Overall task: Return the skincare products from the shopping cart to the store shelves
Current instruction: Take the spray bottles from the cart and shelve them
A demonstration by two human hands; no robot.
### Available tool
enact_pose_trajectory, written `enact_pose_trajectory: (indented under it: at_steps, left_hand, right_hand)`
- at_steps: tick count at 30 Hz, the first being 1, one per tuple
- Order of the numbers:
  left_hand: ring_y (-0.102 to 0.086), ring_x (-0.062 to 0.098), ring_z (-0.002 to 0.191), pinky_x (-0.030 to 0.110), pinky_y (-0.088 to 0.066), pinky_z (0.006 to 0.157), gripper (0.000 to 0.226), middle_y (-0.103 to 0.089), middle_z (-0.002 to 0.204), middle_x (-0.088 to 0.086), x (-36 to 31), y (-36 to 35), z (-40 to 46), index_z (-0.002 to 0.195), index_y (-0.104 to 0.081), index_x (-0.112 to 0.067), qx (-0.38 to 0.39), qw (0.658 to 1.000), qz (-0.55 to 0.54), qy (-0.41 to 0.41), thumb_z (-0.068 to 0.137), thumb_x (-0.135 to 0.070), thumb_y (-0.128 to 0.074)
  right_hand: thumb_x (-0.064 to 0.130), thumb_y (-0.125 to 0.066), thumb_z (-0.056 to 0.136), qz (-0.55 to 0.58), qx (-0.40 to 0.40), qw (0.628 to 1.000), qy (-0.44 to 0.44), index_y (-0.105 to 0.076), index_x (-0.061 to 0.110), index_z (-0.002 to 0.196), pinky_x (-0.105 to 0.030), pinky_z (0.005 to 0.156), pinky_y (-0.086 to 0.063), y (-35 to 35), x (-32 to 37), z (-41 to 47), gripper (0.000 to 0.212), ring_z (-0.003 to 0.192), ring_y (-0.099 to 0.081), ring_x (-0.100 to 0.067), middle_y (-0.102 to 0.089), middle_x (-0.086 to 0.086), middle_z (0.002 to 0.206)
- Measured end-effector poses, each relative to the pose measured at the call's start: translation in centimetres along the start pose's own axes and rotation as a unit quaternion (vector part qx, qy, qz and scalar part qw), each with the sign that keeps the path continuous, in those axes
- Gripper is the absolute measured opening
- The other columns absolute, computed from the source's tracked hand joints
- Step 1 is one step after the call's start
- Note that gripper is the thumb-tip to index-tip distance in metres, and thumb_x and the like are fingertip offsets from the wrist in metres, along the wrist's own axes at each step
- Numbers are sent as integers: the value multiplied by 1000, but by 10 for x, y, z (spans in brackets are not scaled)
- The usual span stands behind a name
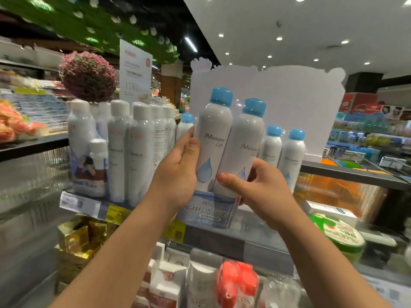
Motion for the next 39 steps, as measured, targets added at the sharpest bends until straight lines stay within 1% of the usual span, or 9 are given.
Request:
enact_pose_trajectory:
  at_steps: [3,6,10,13,17,23,28,33,39]
  left_hand:
    - [-59,7,129,44,-47,112,30,-63,136,-22,8,9,13,130,-50,-66,16,1000,12,-17,104,-54,-42]
    - [-52,8,136,45,-42,116,55,-55,145,-21,21,19,24,146,-42,-58,18,999,30,-16,91,-63,-42]
    - [-59,3,125,43,-45,112,36,-64,131,-20,38,27,30,122,-54,-68,33,999,25,16,89,-56,-46]
    - [-48,3,135,42,-38,119,56,-51,146,-15,50,33,34,150,-41,-49,35,997,53,31,95,-56,-50]
    - [-46,2,138,43,-38,118,66,-48,149,-19,64,35,38,148,-41,-52,52,996,53,43,84,-64,-48]
    - [-31,5,149,48,-30,123,93,-34,161,-23,84,38,38,158,-23,-49,66,991,79,83,71,-78,-41]
    - [-25,4,152,47,-27,125,100,-25,166,-21,88,36,38,160,-16,-46,73,990,76,95,69,-78,-43]
    - [-23,6,153,48,-26,125,101,-19,168,-21,88,34,35,159,-15,-48,79,988,93,98,66,-78,-43]
    - [-17,6,155,49,-23,126,85,-11,170,-20,91,36,35,160,-14,-46,75,985,122,94,85,-66,-47]
  right_hand:
    - [39,-86,80,-24,-25,999,9,-72,32,96,-30,69,-60,-7,5,19,23,78,-74,-6,-77,13,84]
    - [42,-87,78,-36,-46,998,9,-72,34,93,-28,67,-57,-20,1,34,23,77,-73,-3,-76,17,83]
    - [47,-87,77,-86,-73,994,2,-74,33,93,-25,69,-56,-35,-13,49,26,77,-71,2,-76,21,83]
    - [43,-87,79,-106,-70,992,-12,-70,35,83,-12,61,-48,-48,-25,57,19,72,-67,8,-71,29,74]
    - [49,-88,75,-125,-81,988,-47,-73,33,85,-24,67,-55,-58,-46,67,24,73,-69,3,-74,20,75]
    - [52,-86,75,-171,-70,981,-67,-72,31,95,-8,54,-41,-72,-59,72,32,73,-64,10,-73,16,78]
    - [50,-85,76,-150,-70,984,-73,-72,32,95,-9,55,-43,-77,-61,73,29,67,-65,8,-71,18,72]
    - [38,-90,75,-153,-39,984,-87,-58,35,102,-3,57,-44,-80,-64,68,42,78,-64,12,-69,15,92]
    - [31,-90,78,-172,-37,980,-92,-60,23,114,-6,56,-44,-82,-71,65,47,76,-60,3,-65,15,89]
Point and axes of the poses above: each hand's wrist, its own z-axis towards the middle knuckle, its own y-axis out of the back of the hand, x = y × z, the point moved 10 cm from there along z, towards the middle knuckle
